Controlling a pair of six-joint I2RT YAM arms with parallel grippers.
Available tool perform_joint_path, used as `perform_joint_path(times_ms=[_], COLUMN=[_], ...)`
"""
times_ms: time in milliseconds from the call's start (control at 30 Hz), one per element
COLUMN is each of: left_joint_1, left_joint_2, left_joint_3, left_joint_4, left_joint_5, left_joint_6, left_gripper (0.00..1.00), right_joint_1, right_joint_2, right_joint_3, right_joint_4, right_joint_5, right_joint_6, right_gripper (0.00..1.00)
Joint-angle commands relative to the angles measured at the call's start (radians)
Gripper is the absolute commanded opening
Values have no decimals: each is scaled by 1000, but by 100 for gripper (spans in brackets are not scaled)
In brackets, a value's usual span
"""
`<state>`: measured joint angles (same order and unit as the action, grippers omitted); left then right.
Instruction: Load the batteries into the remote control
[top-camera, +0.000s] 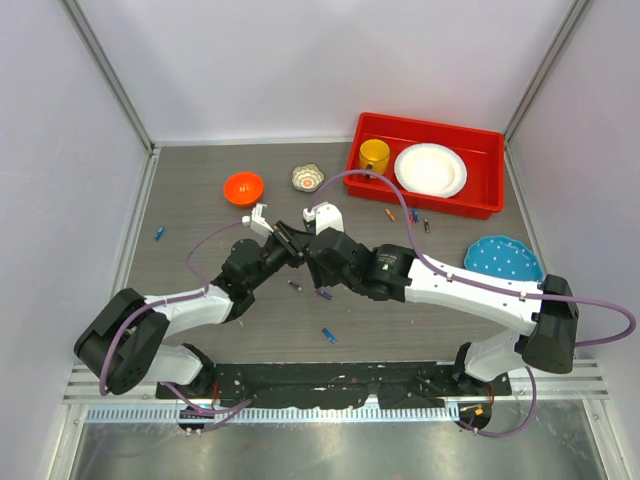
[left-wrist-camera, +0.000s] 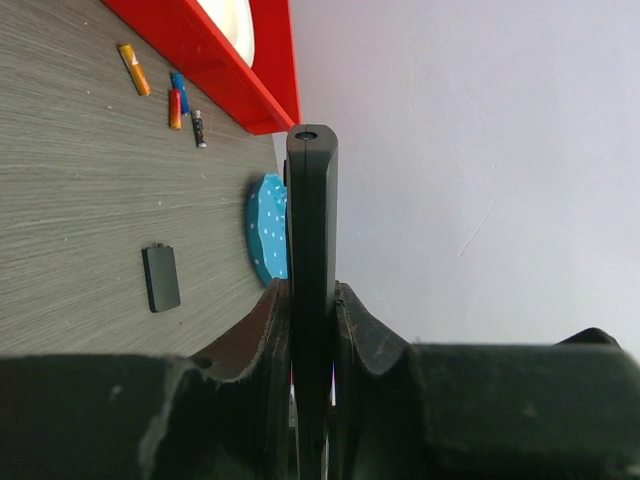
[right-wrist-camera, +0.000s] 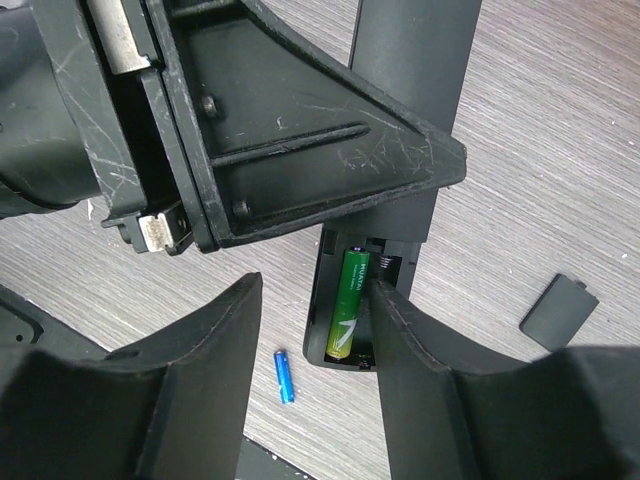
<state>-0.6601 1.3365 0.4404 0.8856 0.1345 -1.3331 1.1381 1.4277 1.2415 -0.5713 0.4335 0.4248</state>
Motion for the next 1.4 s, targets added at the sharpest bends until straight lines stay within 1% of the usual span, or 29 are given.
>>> perform_joint_path(times_ms=[0, 200, 333, 433, 467, 500, 567, 600, 633, 700, 733, 800, 867, 933, 967, 1000, 1033, 1067, 1100, 1200, 1267, 1333, 1367], left_joint_1=[-4, -4, -3, 13, 17, 25, 50, 69, 82, 112, 120, 138, 149, 177, 191, 220, 235, 249, 269, 296, 307, 327, 335], left_joint_2=[-16, -13, 0, 0, -3, -11, -25, -42, -55, -86, -130, -187, -290, -364, -443, -480, -525, -592, -627, -729, -766, -804, -815], left_joint_3=[-9, -11, -6, -14, -15, -22, -29, -44, -54, -87, -101, -133, -150, -175, -187, -192, -193, -200, -203, -215, -218, -224, -236], left_joint_4=[79, 79, 85, 93, 95, 96, 107, 116, 130, 130, 128, 101, 11, -74, -106, -143, -225, -265, -298, -373, -428, -479, -487], left_joint_5=[-6, -15, -18, -13, -10, -6, 23, 43, 72, 99, 123, 140, 149, 162, 184, 194, 201, 209, 218, 238, 247, 269, 281], left_joint_6=[-6, 0, 0, 0, -1, -5, -11, -18, -23, -41, -49, -46, -35, -26, -25, -25, -25, -21, -23, -38, -41, -49, -57], left_gripper=[0, 0, 0, 0, 0, 0, 0, 0, 0, 0, 0, 0, 0, 0, 0, 0, 0, 0, 0, 0, 0, 0, 0], right_joint_1=[8, 8, 8, -3, -15, -38, -162, -208, -280, -297, -298, -298, -294, -282, -267, -238, -218, -206, -183, -170, -170, -170, -169], right_joint_2=[-33, -104, -153, -246, -272, -327, -364, -378, -394, -398, -395, -383, -348, -316, -268, -248, -221, -196, -147, -63, -20, 43, 60], right_joint_3=[12, 10, 22, 4, -29, -52, -140, -177, -250, -327, -390, -445, -502, -522, -518, -507, -481, -465, -449, -395, -366, -314, -295], right_joint_4=[27, 13, -25, -42, -42, -38, -19, -6, 11, 83, 111, 200, 282, 329, 350, 358, 364, 376, 386, 438, 467, 446, 404], right_joint_5=[33, 37, 54, 141, 169, 186, 136, 32, -13, -59, -100, -159, -246, -288, -288, -279, -262, -240, -234, -203, -188, -185, -194], right_joint_6=[23, 29, 31, 29, 29, 32, 57, 60, 68, 75, 77, 81, 80, 72, 62, 51, 26, 14, -1, -32, -69, -98, -122], right_gripper=[56, 65, 68, 70, 71, 72, 72, 71, 69, 64, 63, 61, 60, 60, 60, 60, 61, 61, 61, 61, 61, 60, 60])
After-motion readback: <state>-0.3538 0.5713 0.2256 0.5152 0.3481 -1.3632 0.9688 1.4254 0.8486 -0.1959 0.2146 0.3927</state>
